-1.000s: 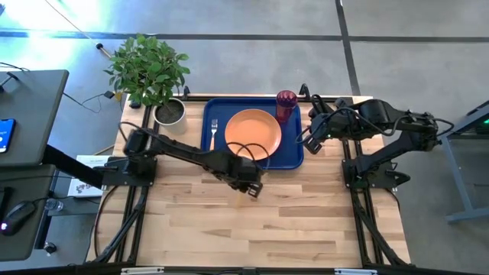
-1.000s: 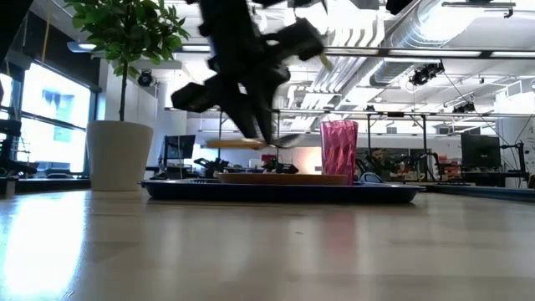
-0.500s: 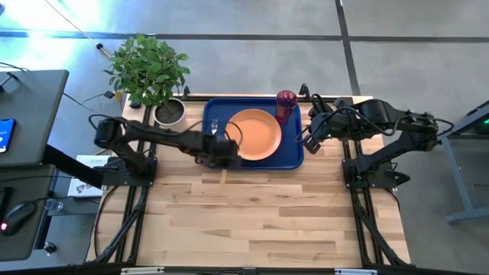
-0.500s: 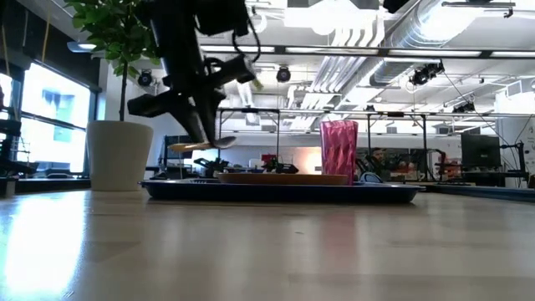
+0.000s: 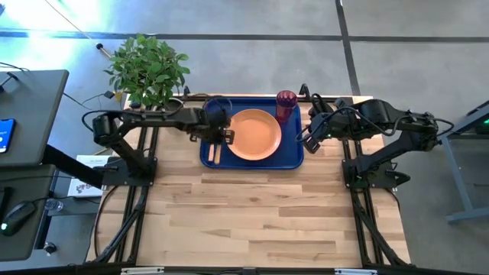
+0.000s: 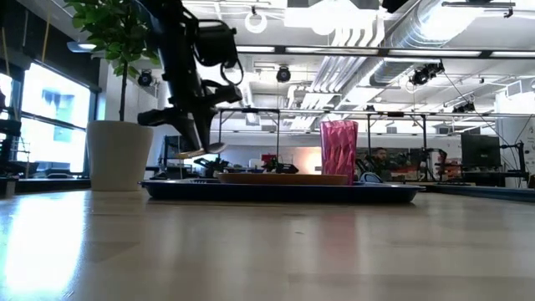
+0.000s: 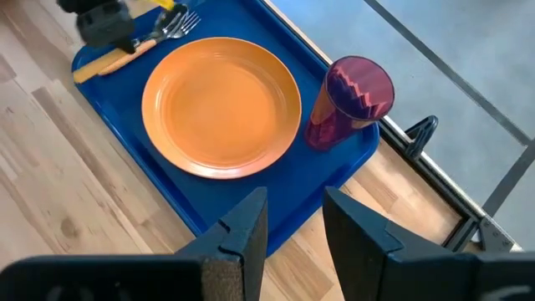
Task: Pick and place plate/cup/fork/spoon on tray
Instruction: Put the spoon on the tray to the left of the plate
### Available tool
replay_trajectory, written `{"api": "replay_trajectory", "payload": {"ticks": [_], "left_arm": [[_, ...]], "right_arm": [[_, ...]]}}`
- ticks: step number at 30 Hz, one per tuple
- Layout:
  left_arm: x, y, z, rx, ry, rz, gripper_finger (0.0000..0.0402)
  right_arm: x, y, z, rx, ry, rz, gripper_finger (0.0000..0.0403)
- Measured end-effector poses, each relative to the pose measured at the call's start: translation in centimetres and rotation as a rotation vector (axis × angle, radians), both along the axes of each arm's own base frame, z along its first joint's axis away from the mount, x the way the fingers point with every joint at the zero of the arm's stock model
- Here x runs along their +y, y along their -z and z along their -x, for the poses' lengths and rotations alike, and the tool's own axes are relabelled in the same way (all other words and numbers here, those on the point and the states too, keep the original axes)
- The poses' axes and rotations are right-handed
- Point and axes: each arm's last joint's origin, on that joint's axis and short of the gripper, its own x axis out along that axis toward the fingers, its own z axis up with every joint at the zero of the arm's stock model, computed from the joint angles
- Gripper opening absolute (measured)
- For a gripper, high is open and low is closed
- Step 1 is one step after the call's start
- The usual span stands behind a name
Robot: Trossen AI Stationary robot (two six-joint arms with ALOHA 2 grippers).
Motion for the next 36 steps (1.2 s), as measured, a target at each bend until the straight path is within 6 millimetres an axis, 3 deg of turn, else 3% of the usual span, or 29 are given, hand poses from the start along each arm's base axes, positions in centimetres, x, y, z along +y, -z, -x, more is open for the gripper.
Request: {"api": "replay_trajectory", "payload": {"ticks": [6,13,22,36], "left_arm": [[2.7,0.0,1.0,-0.009,-0.038,0.019,0.0038],[4.1,0.7,1.4,0.013,-0.054,0.024,0.0038],[4.9,2.9,0.4,0.004,-0.031,0.085,0.0038],[5.5,4.8,0.1,0.049,-0.047,0.114,0.0039]], "right_arm": [[0.0,0.0,0.0,-0.008,0.013,-0.006,0.0110],[0.0,0.0,0.0,-0.020,0.037,-0.006,0.0110],[0.0,0.0,0.0,-0.038,0.064,-0.022,0.0110],[0.0,0.0,0.0,-0.047,0.077,-0.031,0.0110]]}}
